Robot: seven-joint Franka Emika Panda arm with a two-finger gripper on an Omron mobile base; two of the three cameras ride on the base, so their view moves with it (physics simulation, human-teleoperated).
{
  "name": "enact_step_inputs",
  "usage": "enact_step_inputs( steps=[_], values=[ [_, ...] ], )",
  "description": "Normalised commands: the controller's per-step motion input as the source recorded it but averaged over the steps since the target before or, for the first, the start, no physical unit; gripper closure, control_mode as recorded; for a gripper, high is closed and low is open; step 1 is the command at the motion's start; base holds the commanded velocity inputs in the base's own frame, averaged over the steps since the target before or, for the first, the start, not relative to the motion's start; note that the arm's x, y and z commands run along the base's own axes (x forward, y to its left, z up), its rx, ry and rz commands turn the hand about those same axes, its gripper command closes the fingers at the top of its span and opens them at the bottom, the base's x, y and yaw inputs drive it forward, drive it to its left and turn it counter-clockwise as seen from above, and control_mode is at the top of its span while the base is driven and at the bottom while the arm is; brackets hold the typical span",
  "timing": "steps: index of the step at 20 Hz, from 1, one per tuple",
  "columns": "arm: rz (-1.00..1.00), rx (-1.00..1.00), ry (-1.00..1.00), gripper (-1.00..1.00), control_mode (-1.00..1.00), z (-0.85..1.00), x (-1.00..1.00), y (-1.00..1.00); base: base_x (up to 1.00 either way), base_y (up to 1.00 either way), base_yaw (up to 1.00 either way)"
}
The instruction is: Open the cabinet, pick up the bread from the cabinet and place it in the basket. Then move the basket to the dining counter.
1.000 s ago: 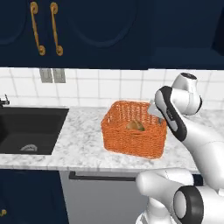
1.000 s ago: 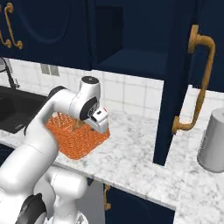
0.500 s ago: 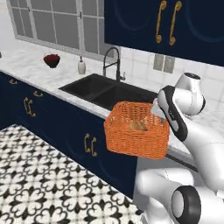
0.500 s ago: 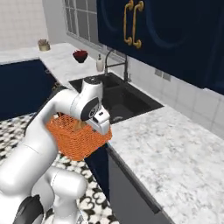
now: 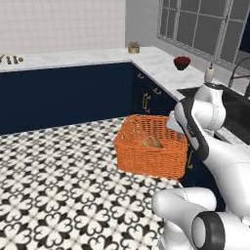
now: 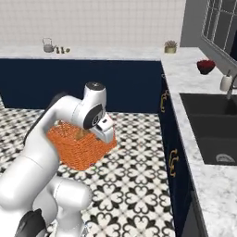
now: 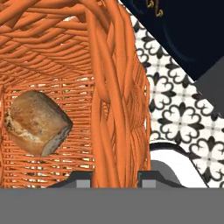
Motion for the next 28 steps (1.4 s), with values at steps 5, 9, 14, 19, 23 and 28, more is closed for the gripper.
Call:
enact_step_inputs(
  steps=[5, 9, 14, 19, 23, 28],
  values=[
    [0.0, 0.0, 0.0, 1.0, 1.0, 0.0, 0.0, 0.0, 1.0, 0.16, 0.05],
    [0.0, 0.0, 0.0, 1.0, 1.0, 0.0, 0.0, 0.0, 1.0, -0.04, -0.08],
    [0.0, 0.0, 0.0, 1.0, 1.0, 0.0, 0.0, 0.0, 1.0, 0.0, -0.03],
    [0.0, 0.0, 0.0, 1.0, 1.0, 0.0, 0.0, 0.0, 1.0, 0.0, -0.01],
    [0.0, 0.0, 0.0, 1.0, 1.0, 0.0, 0.0, 0.0, 1.0, 0.02, 0.01],
    [0.0, 0.0, 0.0, 1.0, 1.0, 0.0, 0.0, 0.0, 1.0, 0.25, 0.07]
  ],
)
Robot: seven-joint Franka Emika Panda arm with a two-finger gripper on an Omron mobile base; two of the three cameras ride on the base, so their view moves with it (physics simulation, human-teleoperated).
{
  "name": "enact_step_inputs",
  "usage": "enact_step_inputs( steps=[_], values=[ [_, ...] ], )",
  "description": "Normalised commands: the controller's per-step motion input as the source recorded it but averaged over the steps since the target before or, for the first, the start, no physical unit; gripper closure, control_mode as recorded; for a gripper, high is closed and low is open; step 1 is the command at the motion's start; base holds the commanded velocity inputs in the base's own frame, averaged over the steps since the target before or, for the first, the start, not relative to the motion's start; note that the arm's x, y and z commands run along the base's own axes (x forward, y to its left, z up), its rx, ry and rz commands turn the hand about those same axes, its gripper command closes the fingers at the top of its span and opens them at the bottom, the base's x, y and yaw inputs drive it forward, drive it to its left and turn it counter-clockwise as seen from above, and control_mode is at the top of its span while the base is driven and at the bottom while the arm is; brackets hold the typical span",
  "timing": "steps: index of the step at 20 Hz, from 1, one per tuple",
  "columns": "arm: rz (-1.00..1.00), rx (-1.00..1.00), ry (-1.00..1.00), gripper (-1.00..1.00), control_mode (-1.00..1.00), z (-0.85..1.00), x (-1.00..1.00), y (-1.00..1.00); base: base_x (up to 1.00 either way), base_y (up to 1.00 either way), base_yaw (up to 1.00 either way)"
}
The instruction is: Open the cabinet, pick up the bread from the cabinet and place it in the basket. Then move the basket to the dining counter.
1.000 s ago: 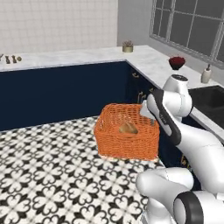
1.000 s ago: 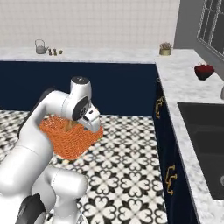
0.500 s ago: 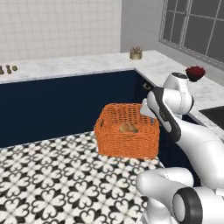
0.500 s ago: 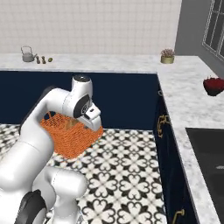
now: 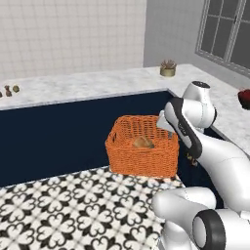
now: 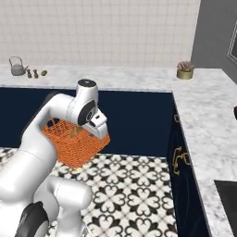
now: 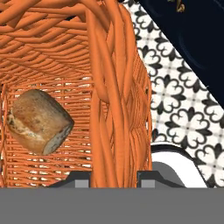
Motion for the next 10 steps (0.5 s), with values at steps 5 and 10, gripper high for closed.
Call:
enact_step_inputs(
  steps=[5, 10],
  values=[
    [0.0, 0.0, 0.0, 1.0, 1.0, 0.0, 0.0, 0.0, 1.0, 0.0, 0.0],
    [0.0, 0.0, 0.0, 1.0, 1.0, 0.0, 0.0, 0.0, 1.0, 0.1, 0.01]
  ],
)
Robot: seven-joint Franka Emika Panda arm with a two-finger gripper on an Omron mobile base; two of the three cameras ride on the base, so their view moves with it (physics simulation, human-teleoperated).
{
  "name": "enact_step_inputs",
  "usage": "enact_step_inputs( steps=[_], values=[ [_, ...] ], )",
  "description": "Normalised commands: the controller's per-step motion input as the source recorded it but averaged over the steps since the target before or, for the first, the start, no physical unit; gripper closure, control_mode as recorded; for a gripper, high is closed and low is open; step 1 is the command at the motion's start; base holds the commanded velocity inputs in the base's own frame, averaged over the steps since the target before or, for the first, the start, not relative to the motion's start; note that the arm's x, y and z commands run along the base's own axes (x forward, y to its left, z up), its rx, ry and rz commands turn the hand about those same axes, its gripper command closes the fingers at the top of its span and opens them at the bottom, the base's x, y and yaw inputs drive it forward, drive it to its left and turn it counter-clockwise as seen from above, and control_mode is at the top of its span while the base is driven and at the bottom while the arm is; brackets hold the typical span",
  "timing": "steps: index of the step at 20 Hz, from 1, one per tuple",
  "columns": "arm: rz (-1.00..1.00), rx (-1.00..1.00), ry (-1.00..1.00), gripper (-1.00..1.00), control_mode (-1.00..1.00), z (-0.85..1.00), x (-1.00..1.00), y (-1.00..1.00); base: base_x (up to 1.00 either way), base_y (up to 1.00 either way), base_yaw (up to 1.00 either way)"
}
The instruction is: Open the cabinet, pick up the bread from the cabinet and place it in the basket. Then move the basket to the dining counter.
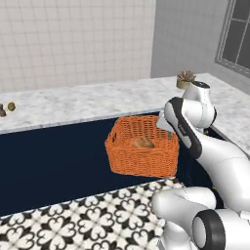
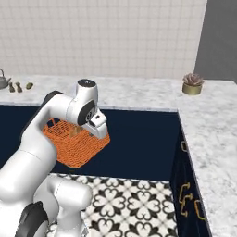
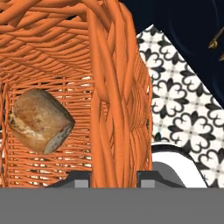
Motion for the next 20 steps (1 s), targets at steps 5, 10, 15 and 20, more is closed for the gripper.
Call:
enact_step_inputs(
  steps=[5, 10, 15, 20],
  values=[
    [0.0, 0.0, 0.0, 1.0, 1.0, 0.0, 0.0, 0.0, 1.0, 0.11, 0.04],
    [0.0, 0.0, 0.0, 1.0, 1.0, 0.0, 0.0, 0.0, 1.0, 0.02, 0.03],
    [0.0, 0.0, 0.0, 1.0, 1.0, 0.0, 0.0, 0.0, 1.0, 0.06, 0.1],
    [0.03, 0.0, 0.0, 1.0, -1.0, -0.03, 0.17, 0.0, 0.8, 0.01, 0.15]
  ],
)
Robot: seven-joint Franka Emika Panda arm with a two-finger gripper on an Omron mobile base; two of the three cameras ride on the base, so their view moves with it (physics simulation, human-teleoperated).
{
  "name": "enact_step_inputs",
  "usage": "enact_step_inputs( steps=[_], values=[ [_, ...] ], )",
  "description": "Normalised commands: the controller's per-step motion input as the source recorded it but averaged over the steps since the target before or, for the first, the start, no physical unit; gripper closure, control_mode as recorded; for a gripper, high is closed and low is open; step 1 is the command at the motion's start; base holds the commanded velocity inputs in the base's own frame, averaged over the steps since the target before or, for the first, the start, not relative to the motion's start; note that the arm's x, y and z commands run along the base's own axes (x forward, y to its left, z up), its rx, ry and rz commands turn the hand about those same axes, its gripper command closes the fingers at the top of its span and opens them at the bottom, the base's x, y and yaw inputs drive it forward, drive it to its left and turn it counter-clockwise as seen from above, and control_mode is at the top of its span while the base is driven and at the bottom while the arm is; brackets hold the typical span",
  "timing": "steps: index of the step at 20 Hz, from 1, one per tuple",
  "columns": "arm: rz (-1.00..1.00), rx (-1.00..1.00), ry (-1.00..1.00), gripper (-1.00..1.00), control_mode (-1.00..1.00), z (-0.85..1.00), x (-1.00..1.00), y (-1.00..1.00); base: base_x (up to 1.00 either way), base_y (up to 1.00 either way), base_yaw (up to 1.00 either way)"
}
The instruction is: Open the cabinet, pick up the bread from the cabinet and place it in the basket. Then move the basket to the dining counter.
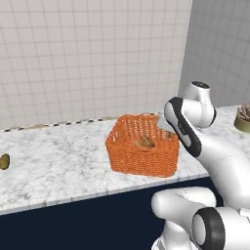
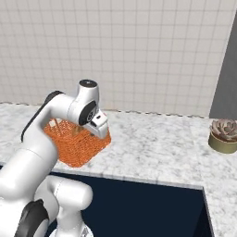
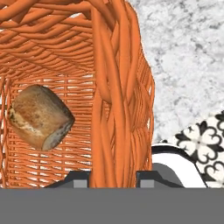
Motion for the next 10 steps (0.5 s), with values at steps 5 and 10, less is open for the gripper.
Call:
enact_step_inputs(
  steps=[5, 10],
  values=[
    [0.04, 0.05, 0.01, 1.0, -1.0, -0.08, 0.97, -0.23, 0.0, 0.0, 0.0],
    [0.01, 0.05, 0.06, 1.0, -1.0, -0.26, 1.0, -0.18, 0.0, 0.0, 0.0]
  ],
)
